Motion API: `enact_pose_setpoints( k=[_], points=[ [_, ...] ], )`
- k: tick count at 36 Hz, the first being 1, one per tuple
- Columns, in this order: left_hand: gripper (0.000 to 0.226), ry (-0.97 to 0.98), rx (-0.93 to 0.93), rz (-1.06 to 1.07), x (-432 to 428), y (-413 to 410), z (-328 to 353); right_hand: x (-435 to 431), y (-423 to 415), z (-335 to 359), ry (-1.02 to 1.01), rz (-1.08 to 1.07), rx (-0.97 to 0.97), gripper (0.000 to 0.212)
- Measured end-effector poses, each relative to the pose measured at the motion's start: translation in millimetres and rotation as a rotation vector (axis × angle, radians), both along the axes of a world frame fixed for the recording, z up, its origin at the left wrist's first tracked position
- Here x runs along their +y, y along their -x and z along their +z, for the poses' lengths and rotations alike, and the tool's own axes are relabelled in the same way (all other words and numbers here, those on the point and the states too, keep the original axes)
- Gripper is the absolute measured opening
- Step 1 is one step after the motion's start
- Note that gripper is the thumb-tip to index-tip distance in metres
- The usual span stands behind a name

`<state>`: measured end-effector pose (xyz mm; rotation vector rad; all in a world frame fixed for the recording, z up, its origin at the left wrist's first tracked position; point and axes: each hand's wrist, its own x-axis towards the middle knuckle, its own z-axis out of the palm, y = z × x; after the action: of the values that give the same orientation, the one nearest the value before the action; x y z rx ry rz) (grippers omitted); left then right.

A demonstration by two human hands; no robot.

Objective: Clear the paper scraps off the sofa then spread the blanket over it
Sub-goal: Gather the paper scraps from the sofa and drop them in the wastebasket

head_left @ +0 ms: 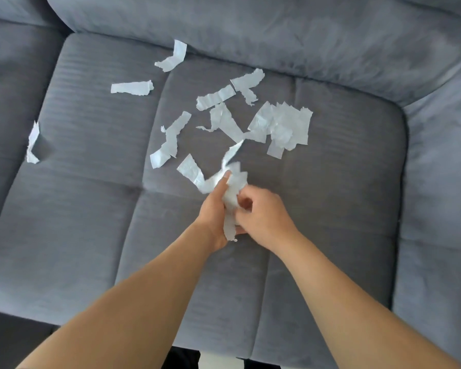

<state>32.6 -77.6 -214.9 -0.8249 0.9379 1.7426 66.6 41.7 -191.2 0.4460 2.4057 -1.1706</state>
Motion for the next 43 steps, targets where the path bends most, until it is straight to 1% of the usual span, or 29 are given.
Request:
enact_pose_setpoints(
  k=[1, 3, 5, 7, 9, 11, 12, 14, 15, 17, 18, 20, 22, 24, 25, 27, 29, 30, 33, 34, 35, 36, 38, 41, 42, 43],
  points=[
    [0.056, 0.01, -0.015, -0.02, -1, 1, -1, 0, -6, 3, 0.012, 0.074, -0.046, 0.006],
    [0.044, 0.021, -0.016, -0.055, -1, 0, -3, 2, -12, 8, 0.03, 0.111, -0.047, 0.011],
    [0.03, 0.031, 0.005, -0.057, 1, -1, -3, 6, -9, 14, 0.03, 0.025, 0.026, 0.016],
    [0.024, 0.016, 0.028, -0.056, 3, -2, -2, 14, 0, 18, 0.047, -0.122, 0.071, 0.016],
    [0.029, 0.008, 0.058, -0.069, 3, -2, -3, 23, 13, 17, 0.025, -0.238, 0.079, 0.01],
    [0.041, 0.015, 0.07, -0.096, 1, -2, -3, 32, 26, 17, 0.027, -0.254, 0.028, 0.004],
    [0.045, 0.014, 0.074, -0.105, 0, -2, -3, 34, 31, 18, 0.087, -0.214, -0.039, 0.006],
    [0.049, -0.009, 0.084, -0.1, -2, -3, -3, 34, 36, 18, 0.218, -0.075, -0.194, 0.02],
    [0.048, -0.028, 0.089, -0.089, -2, -3, -2, 32, 35, 19, 0.236, -0.004, -0.236, 0.023],
    [0.043, -0.047, 0.107, -0.085, -3, -4, -1, 24, 33, 16, 0.154, 0.073, -0.184, 0.018],
    [0.042, -0.043, 0.116, -0.104, -3, -4, -1, 22, 31, 14, 0.093, 0.06, -0.124, 0.012],
    [0.041, -0.014, 0.132, -0.149, -5, -5, -1, 20, 29, 10, 0.034, -0.023, -0.037, 0.011],
    [0.037, 0.017, 0.144, -0.185, -6, -6, -2, 21, 30, 7, 0.032, -0.133, 0.003, 0.01],
    [0.031, 0.035, 0.152, -0.2, -9, -7, -3, 26, 36, 5, -0.023, -0.218, 0.053, 0.005],
    [0.031, 0.038, 0.159, -0.205, -10, -8, -3, 29, 41, 6, -0.059, -0.244, 0.071, 0.006],
    [0.037, 0.042, 0.181, -0.221, -13, -11, -3, 34, 53, 8, -0.086, -0.241, 0.061, 0.012],
    [0.044, 0.054, 0.209, -0.234, -17, -15, -3, 30, 63, 10, -0.069, -0.151, 0.023, 0.026],
    [0.045, 0.059, 0.22, -0.238, -18, -18, -3, 24, 66, 10, -0.078, -0.074, 0.015, 0.038],
    [0.042, 0.07, 0.241, -0.252, -25, -26, -2, 0, 67, 4, -0.168, 0.191, -0.015, 0.085],
    [0.04, 0.072, 0.242, -0.255, -27, -28, -1, -7, 66, 0, -0.217, 0.267, -0.033, 0.093],
    [0.038, 0.074, 0.24, -0.253, -30, -31, 0, -12, 66, -3, -0.278, 0.322, -0.043, 0.095],
    [0.037, 0.077, 0.237, -0.247, -33, -33, 1, -16, 67, -7, -0.34, 0.353, -0.038, 0.089],
    [0.038, 0.079, 0.229, -0.223, -37, -36, 2, -22, 67, -14, -0.412, 0.355, 0.025, 0.063],
    [0.038, 0.072, 0.208, -0.174, -42, -40, 6, -26, 60, -19, -0.308, 0.291, 0.11, 0.02],
    [0.037, 0.068, 0.204, -0.159, -44, -41, 6, -27, 55, -19, -0.281, 0.276, 0.118, 0.012],
    [0.036, 0.059, 0.198, -0.142, -45, -42, 7, -27, 49, -18, -0.258, 0.251, 0.12, 0.01]
  ],
)
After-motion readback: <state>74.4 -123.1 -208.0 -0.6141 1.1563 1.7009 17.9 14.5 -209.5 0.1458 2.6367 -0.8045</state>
